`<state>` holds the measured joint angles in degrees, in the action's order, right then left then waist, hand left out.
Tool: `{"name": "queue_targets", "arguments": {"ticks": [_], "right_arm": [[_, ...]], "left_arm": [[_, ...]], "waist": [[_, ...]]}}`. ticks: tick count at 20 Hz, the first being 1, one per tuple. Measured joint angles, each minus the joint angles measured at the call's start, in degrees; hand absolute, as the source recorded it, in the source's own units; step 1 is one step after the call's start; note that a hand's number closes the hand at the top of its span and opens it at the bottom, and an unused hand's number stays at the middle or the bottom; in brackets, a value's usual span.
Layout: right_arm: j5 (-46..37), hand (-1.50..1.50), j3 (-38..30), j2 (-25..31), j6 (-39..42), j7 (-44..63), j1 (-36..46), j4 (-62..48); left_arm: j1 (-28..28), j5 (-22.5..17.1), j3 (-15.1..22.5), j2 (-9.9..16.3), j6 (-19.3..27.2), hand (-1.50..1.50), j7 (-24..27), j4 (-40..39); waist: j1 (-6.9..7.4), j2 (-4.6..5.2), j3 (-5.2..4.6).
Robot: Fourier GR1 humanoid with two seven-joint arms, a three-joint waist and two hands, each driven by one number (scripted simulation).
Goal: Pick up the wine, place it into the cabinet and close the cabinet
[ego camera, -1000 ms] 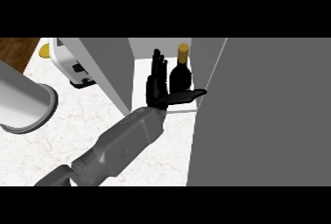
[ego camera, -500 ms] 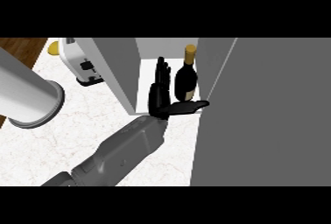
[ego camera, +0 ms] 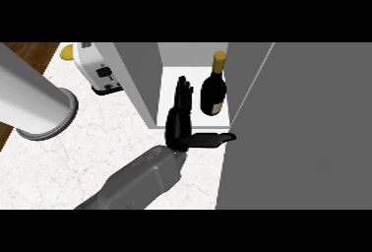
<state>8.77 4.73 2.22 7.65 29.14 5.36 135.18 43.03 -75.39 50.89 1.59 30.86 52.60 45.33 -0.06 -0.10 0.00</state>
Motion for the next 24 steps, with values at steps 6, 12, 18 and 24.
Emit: {"name": "queue_targets", "arguments": {"ticks": [6, 12, 18, 24], "right_arm": [[0.08, -1.50, -0.47, 0.24, -0.03, 0.17, -0.81, 0.91], [-1.93, -1.50, 0.01, 0.13, -0.12, -1.01, -1.63, 1.15], [0.49, 1.50, 0.88, 1.80, 2.54, 0.05, -1.44, 1.32], [3.32, 1.50, 1.65, 5.47, 9.58, -2.11, -4.35, 2.21]], "left_arm": [[-6.50, 6.26, 0.99, 4.89, 1.29, -1.50, -2.60, 12.43], [-12.87, 11.62, 1.63, 12.35, 1.07, -1.50, -6.48, 25.17], [-18.78, 14.78, 1.43, 21.41, -1.18, -1.50, -10.21, 38.05], [-25.53, 16.65, 0.32, 29.91, -5.33, 1.50, -11.30, 48.43]], "waist": [[0.27, -0.09, 0.01], [0.44, -0.11, 0.01], [0.53, -0.08, 0.06], [0.50, -0.12, 0.05]]}}
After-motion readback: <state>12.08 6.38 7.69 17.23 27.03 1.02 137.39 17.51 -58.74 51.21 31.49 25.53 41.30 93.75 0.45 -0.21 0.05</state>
